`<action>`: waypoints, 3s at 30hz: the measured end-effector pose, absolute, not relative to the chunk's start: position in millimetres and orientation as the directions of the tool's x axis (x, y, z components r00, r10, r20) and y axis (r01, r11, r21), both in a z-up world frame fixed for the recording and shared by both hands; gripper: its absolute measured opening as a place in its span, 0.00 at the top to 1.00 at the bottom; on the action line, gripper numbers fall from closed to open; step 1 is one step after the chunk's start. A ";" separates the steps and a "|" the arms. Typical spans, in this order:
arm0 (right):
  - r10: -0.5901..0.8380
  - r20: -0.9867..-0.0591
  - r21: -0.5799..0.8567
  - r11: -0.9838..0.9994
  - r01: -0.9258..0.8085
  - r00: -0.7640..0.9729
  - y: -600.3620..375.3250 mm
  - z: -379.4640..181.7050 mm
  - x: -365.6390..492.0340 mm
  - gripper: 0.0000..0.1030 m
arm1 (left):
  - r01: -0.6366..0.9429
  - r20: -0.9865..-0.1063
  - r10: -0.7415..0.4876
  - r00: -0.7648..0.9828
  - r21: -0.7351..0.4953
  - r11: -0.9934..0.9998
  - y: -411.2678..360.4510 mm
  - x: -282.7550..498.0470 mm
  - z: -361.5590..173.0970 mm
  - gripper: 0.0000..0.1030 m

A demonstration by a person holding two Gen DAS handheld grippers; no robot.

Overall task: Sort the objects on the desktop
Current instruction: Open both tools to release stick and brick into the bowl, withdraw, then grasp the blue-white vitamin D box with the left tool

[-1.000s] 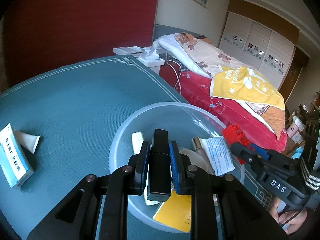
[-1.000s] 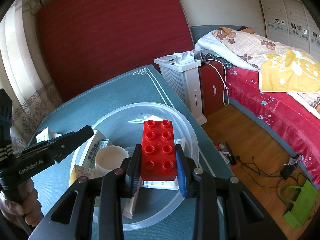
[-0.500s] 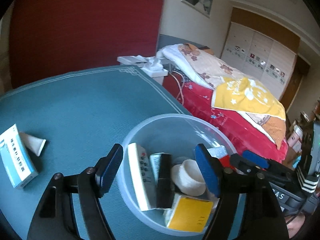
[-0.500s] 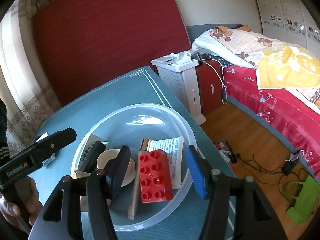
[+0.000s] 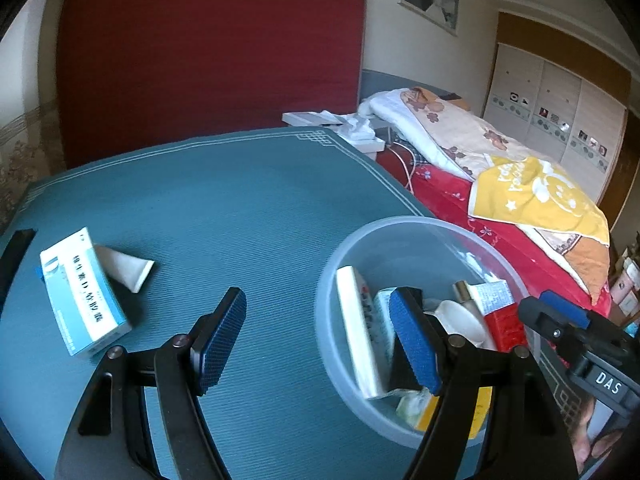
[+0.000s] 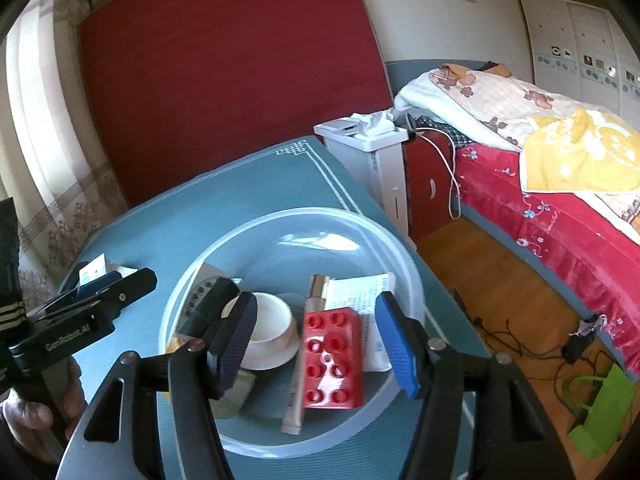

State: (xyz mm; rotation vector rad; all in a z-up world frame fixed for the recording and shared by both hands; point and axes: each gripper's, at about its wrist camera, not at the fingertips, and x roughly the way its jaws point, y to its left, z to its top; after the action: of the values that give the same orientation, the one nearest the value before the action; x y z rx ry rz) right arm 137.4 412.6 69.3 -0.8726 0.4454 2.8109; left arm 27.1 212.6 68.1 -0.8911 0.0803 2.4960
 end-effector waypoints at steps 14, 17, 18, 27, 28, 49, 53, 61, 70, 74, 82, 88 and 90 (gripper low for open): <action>0.007 -0.553 0.235 -0.958 -0.164 -0.833 370.4 75.3 122.3 0.27 | -0.334 -0.605 0.329 -0.725 -0.110 -0.936 157.3 17.2 68.1 0.25; -0.017 -0.546 0.242 -0.960 -0.139 -0.837 358.8 75.8 115.6 0.26 | -0.290 -0.603 0.284 -0.746 -0.091 -0.953 142.6 14.7 66.1 0.25; -0.026 -0.545 0.245 -0.961 -0.130 -0.838 353.7 75.7 113.9 0.25 | -0.274 -0.603 0.268 -0.751 -0.084 -0.958 136.8 13.3 65.3 0.25; -0.092 -0.538 0.256 -0.965 -0.059 -0.838 314.4 77.1 96.0 0.23 | -0.132 -0.603 0.164 -0.781 -0.097 -0.986 91.0 -0.5 57.5 0.18; -0.100 -0.540 0.257 -0.965 -0.051 -0.836 310.0 76.7 93.6 0.23 | -0.115 -0.605 0.156 -0.781 -0.106 -0.988 85.7 -3.3 55.6 0.18; -0.180 -0.536 0.272 -0.962 0.033 -0.825 286.4 64.8 74.7 0.23 | 0.059 -0.642 0.046 -0.766 -0.140 -0.988 64.2 -37.8 39.5 0.18; -0.190 -0.530 0.293 -0.955 0.032 -0.827 288.7 67.1 71.4 0.23 | 0.074 -0.639 0.036 -0.769 -0.144 -0.987 69.9 -47.9 40.2 0.18; -0.187 -0.524 0.268 -0.962 0.047 -0.831 279.3 67.2 69.0 0.23 | 0.123 -0.688 -0.015 -0.726 -0.109 -0.986 71.8 -69.3 27.0 0.18; -0.187 -0.537 0.263 -0.964 0.047 -0.823 275.7 63.4 64.6 0.23 | 0.110 -0.710 0.000 -0.704 -0.109 -0.988 61.9 -74.4 16.5 0.18; -0.186 -0.540 0.256 -0.965 0.050 -0.821 273.1 64.4 62.9 0.23 | 0.089 -0.715 0.033 -0.698 -0.132 -0.987 56.3 -70.2 17.7 0.25; -0.203 -0.546 0.242 -0.967 0.079 -0.812 258.0 66.8 58.3 0.23 | 0.082 -0.719 0.044 -0.693 -0.139 -0.987 31.9 -48.1 22.0 0.30; -0.233 -0.569 0.226 -0.966 0.122 -0.789 234.5 64.6 47.2 0.23 | 0.084 -0.712 0.022 -0.702 -0.114 -0.990 9.0 -30.9 24.0 0.32; -0.237 -0.575 0.217 -0.967 0.133 -0.783 227.4 64.3 42.6 0.23 | 0.085 -0.711 0.016 -0.703 -0.106 -0.991 0.2 -26.4 24.0 0.32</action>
State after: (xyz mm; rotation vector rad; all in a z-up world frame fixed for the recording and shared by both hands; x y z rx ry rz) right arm 42.6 227.4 64.3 -1.0551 0.2770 3.1555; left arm -26.4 0.2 24.0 -1.2229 -0.2075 2.9269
